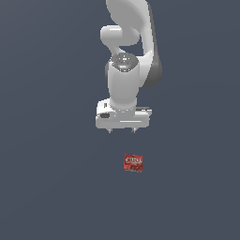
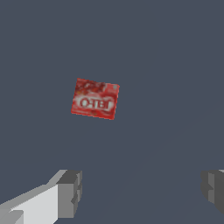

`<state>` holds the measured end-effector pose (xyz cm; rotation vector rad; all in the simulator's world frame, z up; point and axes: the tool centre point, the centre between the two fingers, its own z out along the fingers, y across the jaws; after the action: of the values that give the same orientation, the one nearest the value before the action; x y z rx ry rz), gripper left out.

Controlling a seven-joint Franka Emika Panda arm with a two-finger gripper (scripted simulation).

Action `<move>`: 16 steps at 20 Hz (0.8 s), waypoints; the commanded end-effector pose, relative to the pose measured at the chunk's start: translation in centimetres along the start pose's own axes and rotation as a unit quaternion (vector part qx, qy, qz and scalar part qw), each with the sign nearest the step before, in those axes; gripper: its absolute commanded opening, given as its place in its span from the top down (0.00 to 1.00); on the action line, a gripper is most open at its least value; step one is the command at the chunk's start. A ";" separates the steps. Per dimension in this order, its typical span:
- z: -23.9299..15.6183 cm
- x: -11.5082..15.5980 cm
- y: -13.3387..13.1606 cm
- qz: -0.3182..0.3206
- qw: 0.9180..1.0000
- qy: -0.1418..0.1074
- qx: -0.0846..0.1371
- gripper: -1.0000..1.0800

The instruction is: Pick up the object and move it to a goal position.

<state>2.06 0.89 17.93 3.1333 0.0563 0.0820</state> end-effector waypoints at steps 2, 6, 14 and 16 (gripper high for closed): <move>0.0 0.0 -0.1 -0.001 1.000 0.000 0.000 0.04; 0.1 0.1 -1.9 -0.016 1.000 0.000 0.006 0.04; 0.1 0.2 -4.3 -0.029 0.999 0.001 0.013 0.04; 0.1 0.2 -4.2 -0.032 0.999 0.000 0.013 0.04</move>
<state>2.10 5.16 17.81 3.1541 0.1557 0.0835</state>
